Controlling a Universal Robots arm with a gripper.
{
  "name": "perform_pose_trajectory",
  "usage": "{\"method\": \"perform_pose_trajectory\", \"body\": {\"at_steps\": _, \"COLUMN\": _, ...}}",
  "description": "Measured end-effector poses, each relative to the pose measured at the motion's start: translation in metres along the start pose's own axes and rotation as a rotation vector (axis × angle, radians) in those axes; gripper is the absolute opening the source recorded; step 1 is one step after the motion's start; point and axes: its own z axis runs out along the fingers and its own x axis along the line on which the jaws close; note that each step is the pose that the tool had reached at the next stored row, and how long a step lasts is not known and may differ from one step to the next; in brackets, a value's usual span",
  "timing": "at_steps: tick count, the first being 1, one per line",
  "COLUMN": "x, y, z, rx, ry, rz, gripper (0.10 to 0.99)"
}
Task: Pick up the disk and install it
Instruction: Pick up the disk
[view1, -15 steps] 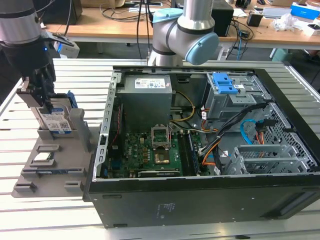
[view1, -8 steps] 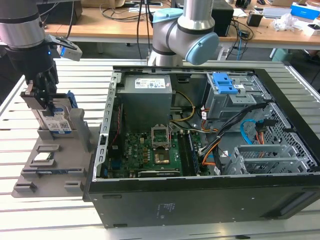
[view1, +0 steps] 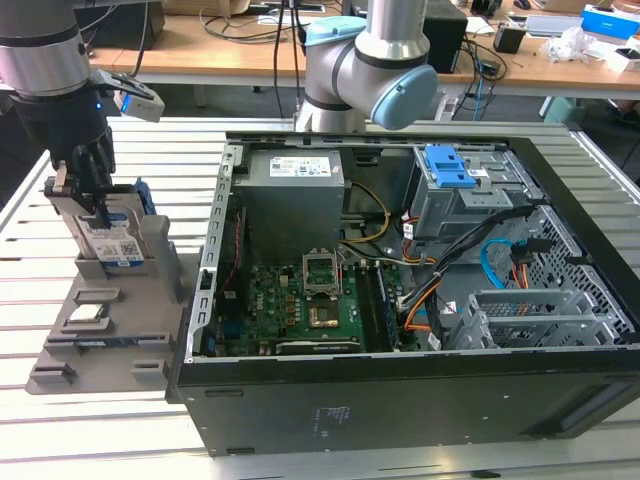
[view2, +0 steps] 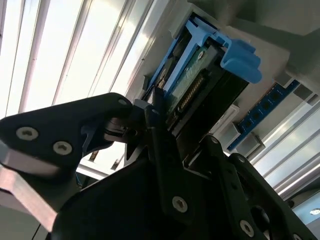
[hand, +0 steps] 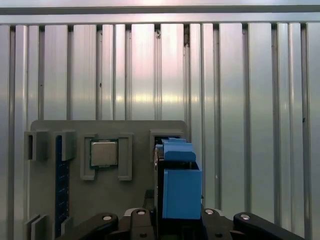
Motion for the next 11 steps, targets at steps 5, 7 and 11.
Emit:
{"method": "perform_pose_trajectory", "body": {"at_steps": 5, "x": 0.0, "y": 0.0, "z": 0.0, "rx": 0.0, "ry": 0.0012, "rz": 0.0, "gripper": 0.357}}
{"method": "perform_pose_trajectory", "body": {"at_steps": 7, "x": 0.0, "y": 0.0, "z": 0.0, "rx": 0.0, "ry": 0.0014, "rz": 0.0, "gripper": 0.357}}
{"method": "perform_pose_trajectory", "body": {"at_steps": 11, "x": 0.0, "y": 0.0, "z": 0.0, "rx": 0.0, "ry": 0.0019, "rz": 0.0, "gripper": 0.357}}
